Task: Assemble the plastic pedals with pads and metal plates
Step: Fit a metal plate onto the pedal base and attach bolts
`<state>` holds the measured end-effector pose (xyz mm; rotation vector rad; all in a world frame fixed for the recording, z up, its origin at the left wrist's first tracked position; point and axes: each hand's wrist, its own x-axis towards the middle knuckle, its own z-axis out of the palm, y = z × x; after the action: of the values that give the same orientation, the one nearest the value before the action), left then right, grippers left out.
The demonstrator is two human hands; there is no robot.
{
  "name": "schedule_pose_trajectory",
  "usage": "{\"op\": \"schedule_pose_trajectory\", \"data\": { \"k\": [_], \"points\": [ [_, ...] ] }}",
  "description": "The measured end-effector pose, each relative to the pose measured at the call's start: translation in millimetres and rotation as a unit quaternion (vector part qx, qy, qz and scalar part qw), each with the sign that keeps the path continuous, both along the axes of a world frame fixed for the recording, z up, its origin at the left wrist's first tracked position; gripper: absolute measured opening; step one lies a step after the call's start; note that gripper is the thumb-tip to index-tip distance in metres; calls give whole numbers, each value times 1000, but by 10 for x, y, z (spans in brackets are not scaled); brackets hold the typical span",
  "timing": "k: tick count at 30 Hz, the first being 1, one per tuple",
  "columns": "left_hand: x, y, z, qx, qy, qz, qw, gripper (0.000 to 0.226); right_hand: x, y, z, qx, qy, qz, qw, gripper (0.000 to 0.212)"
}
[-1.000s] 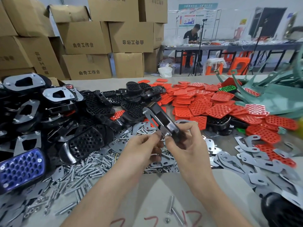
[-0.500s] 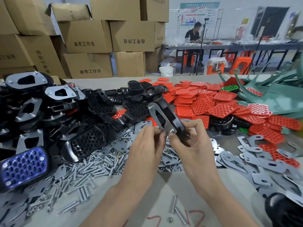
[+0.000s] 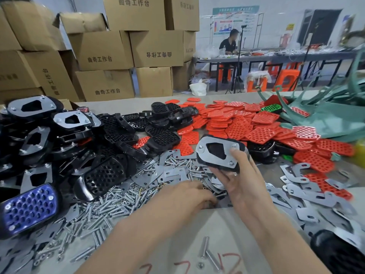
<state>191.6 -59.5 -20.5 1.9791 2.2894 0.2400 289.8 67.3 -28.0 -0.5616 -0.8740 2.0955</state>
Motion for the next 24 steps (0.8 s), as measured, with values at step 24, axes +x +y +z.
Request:
{"op": "schedule_pose_trajectory", "data": {
  "k": [24],
  "points": [
    [-26, -8, -101, 372, -370, 178, 833, 23, -40, -58, -131, -19, 25, 58, 998, 38]
  ]
}}
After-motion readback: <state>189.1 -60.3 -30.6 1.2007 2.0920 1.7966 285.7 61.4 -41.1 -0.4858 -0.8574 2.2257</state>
